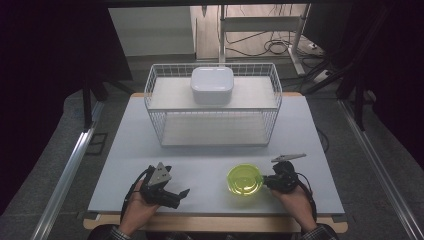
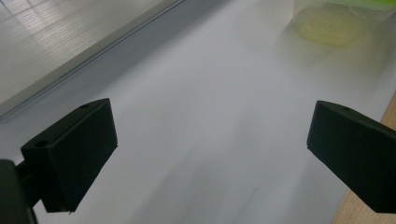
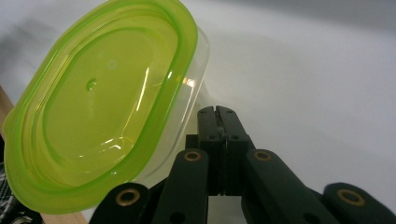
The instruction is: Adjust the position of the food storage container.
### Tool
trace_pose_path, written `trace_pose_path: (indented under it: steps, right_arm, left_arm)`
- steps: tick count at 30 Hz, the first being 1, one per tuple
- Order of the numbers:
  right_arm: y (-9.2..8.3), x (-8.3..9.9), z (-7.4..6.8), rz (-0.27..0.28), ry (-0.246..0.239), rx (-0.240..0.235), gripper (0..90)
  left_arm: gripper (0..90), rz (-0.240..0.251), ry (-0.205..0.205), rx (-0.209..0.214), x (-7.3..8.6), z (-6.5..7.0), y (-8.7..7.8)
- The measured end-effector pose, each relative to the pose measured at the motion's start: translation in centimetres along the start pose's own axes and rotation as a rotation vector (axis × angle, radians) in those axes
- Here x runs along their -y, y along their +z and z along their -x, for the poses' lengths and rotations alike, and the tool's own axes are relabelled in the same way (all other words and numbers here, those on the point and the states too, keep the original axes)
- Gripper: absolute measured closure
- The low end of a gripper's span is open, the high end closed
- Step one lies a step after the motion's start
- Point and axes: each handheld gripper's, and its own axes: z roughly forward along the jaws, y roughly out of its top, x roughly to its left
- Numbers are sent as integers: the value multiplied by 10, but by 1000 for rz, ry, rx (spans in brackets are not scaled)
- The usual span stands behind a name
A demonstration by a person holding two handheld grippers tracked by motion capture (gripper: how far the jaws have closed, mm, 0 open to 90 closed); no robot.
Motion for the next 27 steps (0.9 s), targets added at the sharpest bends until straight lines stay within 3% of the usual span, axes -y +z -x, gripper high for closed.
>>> trace_pose_path:
  steps: [4, 9, 17, 27]
  right_arm:
    - [4, -1, -5, -7, -15, 0, 899]
    - [-6, 4, -4, 4, -14, 69, 900]
    - [-22, 26, -15, 1, 1, 46, 899]
    - [-7, 22, -25, -30, 3, 9, 899]
  left_arm:
    - [15, -1, 1, 1, 0, 0, 0]
    - [15, -2, 4, 1, 0, 1, 0]
    - [14, -9, 10, 0, 0, 2, 1]
    - [15, -14, 15, -3, 0, 2, 2]
